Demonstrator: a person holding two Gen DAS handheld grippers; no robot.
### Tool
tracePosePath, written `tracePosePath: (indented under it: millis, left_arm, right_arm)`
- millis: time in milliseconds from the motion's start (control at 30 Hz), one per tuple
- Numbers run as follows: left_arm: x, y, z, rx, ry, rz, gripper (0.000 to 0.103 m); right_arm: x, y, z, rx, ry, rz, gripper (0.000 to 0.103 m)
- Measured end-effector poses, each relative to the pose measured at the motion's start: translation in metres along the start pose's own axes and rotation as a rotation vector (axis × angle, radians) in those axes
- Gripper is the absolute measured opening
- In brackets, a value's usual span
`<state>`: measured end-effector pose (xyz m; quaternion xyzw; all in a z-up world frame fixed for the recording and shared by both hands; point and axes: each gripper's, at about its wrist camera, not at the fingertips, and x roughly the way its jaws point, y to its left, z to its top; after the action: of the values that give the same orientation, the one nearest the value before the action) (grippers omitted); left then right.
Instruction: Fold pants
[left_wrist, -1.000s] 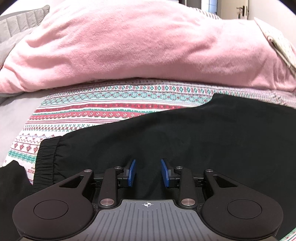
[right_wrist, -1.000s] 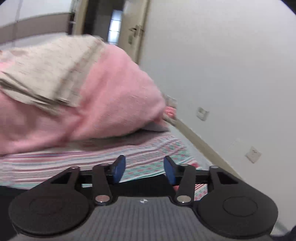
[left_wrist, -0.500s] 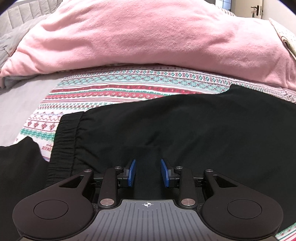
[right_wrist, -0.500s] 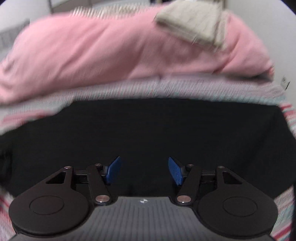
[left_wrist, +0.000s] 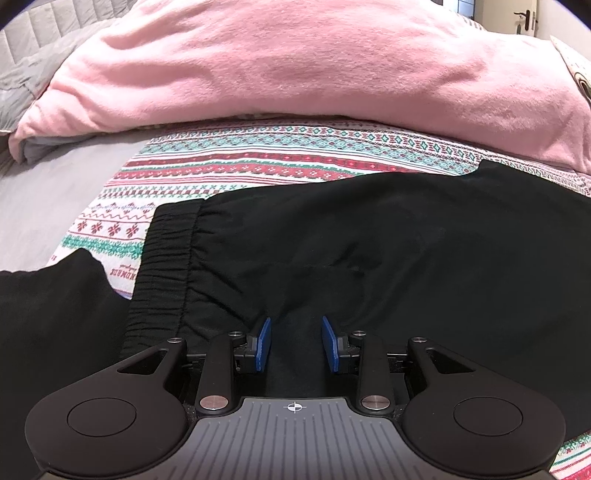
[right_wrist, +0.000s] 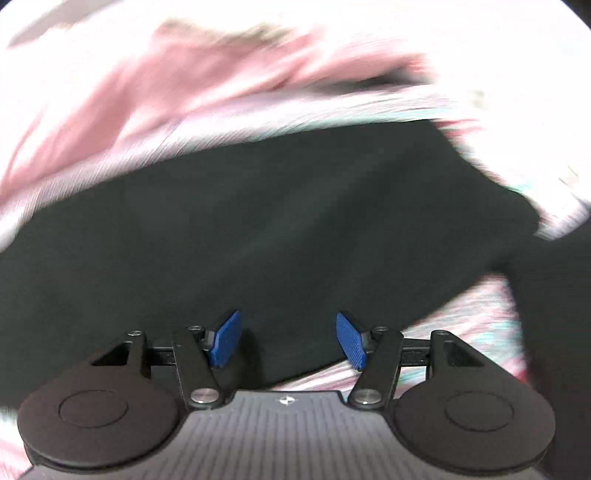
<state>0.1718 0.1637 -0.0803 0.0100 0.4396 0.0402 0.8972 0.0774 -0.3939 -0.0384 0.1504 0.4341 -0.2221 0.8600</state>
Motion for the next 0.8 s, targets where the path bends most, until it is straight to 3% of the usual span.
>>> tracePosePath:
  millis: [100,167,233,367,533,800]
  left_arm:
    - [-0.006,0.002,0.0,-0.026,0.006,-0.025,0.03]
    - [-0.01,0.002,0.001,-0.045,0.007,-0.052,0.03]
    - [-0.014,-0.001,0.002,-0.057,0.002,-0.071,0.03]
    - [-0.018,-0.015,0.002,-0.026,-0.019,-0.079,0.03]
    - [-0.014,-0.03,0.002,0.001,-0.007,-0.093,0.03]
    - [-0.012,-0.04,0.003,0.01,-0.003,-0.111,0.03]
  right_arm:
    - [-0.023,-0.065,0.007,0.28,-0.092,0.022,0.076]
    - [-0.027,-0.096,0.002,0.403,-0.086,0.038,0.076]
    - [-0.024,-0.11,-0.004,0.455,-0.053,0.064,0.076]
    - [-0.016,-0.123,-0.011,0.621,-0.044,0.228,0.076]
    - [0.006,-0.124,0.006,0.633,-0.024,0.087,0.072]
    - [0.036,-0.122,0.028,0.667,-0.099,0.074,0.071]
